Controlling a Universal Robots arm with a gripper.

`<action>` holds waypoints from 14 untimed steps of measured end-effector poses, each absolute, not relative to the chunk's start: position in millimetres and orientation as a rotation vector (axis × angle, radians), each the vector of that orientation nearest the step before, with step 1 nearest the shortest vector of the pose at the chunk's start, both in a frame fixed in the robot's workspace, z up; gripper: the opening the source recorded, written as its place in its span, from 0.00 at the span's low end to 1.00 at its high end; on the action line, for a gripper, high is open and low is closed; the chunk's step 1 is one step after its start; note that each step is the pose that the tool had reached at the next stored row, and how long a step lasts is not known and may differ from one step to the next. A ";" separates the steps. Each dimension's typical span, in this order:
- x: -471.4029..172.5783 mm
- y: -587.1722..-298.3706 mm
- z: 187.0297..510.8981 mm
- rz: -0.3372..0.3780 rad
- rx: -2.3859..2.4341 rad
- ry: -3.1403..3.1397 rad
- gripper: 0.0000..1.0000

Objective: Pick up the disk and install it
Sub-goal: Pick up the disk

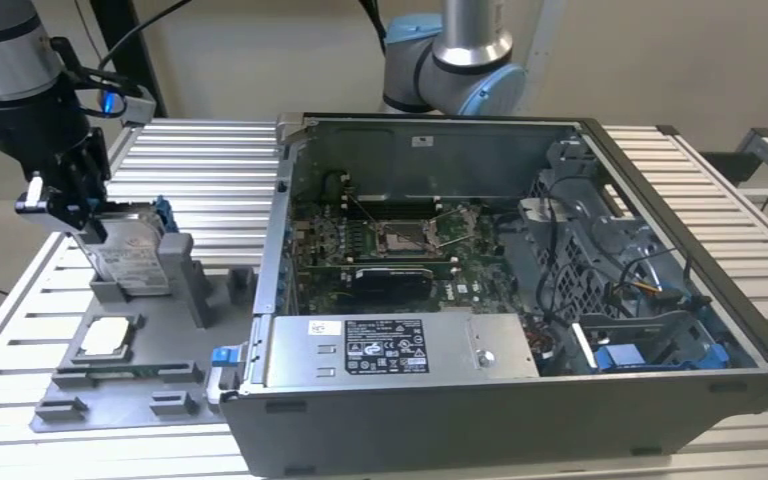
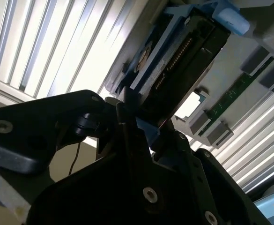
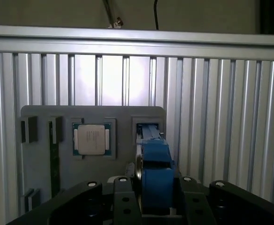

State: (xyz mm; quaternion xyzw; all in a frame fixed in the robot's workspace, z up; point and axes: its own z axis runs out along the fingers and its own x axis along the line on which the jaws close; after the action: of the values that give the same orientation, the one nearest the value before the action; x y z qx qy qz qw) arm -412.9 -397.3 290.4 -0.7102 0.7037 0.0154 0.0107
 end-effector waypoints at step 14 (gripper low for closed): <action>-412.9 -397.4 290.8 0.052 -2.214 2.194 0.00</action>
State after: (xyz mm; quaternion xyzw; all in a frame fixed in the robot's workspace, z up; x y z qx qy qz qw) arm -412.9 -397.4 290.8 -0.7102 0.7037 0.0168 0.0121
